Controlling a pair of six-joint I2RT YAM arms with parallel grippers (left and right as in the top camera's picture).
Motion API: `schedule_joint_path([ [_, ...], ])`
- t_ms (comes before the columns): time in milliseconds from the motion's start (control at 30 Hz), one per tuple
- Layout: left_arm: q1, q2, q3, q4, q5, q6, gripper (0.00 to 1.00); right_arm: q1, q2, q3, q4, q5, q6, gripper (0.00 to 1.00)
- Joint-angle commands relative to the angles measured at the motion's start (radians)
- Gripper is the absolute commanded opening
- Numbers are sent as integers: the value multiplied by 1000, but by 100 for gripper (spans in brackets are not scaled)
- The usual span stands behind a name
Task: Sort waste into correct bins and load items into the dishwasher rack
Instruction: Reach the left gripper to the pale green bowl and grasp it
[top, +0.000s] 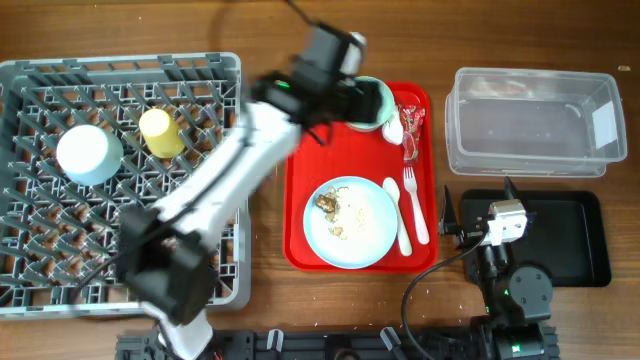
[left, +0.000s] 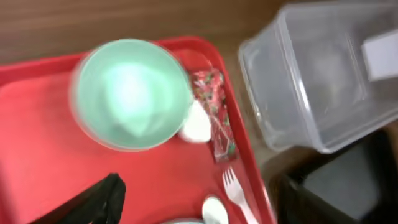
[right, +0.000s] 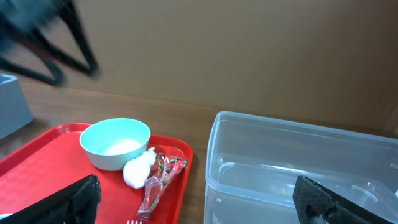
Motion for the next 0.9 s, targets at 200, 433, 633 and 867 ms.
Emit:
schedule_joint_path([
  [200,-149,258,1,312,-208,341,56,0,-3,-1,6,-10,-10,100],
  [433,-109,332,1,332,-262,340,44,0,-3,-1,6,-10,-9,100],
  [633,-64,335,1,332,-203,254,42,0,-3,-1,6,-10,-9,100],
  [867,-66,335,1,285,-153,254,33,0,-3,-1,6,-10,-10,100],
])
